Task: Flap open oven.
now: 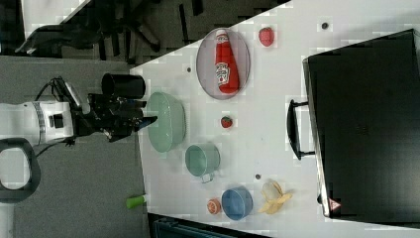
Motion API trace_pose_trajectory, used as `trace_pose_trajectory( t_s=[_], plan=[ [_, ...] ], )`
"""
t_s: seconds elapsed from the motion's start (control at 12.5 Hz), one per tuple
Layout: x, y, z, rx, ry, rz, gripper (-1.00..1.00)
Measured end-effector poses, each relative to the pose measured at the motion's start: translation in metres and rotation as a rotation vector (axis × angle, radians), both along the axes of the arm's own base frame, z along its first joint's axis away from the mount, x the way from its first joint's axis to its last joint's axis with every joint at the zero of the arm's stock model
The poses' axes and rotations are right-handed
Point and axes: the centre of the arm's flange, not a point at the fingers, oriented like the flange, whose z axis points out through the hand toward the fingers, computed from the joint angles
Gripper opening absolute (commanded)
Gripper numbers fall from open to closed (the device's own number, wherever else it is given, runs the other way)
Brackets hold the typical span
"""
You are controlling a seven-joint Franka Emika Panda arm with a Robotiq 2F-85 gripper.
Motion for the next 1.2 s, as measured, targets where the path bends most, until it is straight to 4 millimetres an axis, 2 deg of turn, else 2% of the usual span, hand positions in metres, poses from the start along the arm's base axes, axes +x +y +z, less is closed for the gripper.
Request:
trace_pose_trajectory(
  t_s=[0.08, 0.16, 0.24, 0.4, 0.48, 0.56, 0.64, 0.8, 0.96, 1.04, 1.2],
  plan=[
    [-0.037, -0.002, -0.007, 0.0, 0.104, -0.002, 0.58],
    [-0.075, -0.005, -0.001, 0.003, 0.16, -0.008, 0.8],
    [-0.1, -0.01, 0.02, 0.007, 0.135, -0.017, 1.0],
    [-0.128, -0.017, 0.081, 0.015, -0.009, -0.031, 1.0],
    [-0.135, -0.019, 0.109, 0.014, -0.074, -0.034, 0.9],
    [-0.139, -0.02, 0.13, 0.013, -0.126, -0.033, 0.65],
    [-0.142, -0.021, 0.14, 0.013, -0.148, -0.034, 0.39],
    [-0.139, -0.023, 0.133, 0.03, -0.136, -0.034, -0.09],
    [-0.127, -0.023, 0.11, 0.029, -0.087, -0.033, -0.55],
    [-0.122, -0.023, 0.094, 0.032, -0.051, -0.034, -0.65],
    [-0.116, -0.025, 0.061, 0.034, 0.029, -0.035, -0.65]
  ],
)
